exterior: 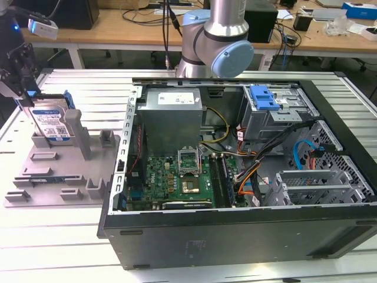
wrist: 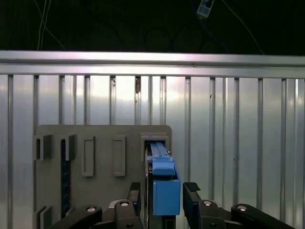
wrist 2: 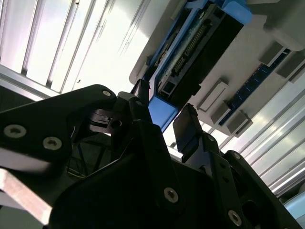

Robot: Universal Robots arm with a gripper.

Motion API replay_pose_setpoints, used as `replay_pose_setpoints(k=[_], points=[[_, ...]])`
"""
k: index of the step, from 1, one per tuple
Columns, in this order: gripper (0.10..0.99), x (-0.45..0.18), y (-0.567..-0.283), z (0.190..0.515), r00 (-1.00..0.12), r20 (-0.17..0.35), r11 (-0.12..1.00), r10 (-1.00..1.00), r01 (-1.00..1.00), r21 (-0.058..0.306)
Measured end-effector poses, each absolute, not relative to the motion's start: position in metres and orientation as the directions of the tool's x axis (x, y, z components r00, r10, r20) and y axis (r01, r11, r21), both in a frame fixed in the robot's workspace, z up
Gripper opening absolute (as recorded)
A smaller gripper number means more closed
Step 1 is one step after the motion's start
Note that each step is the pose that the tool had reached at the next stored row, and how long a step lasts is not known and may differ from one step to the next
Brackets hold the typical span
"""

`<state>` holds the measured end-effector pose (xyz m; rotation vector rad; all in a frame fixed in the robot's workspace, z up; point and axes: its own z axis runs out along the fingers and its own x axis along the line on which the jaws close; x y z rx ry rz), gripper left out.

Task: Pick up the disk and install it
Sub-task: 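Pick up the disk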

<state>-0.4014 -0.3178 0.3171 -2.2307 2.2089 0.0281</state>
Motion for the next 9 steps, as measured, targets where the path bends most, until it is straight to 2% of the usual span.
replay_pose_setpoints(k=[9], points=[[0.482,-0.4014,-0.3177,0.311,0.01,-0.014,-0.01,-1.0,-1.0,0.011]])
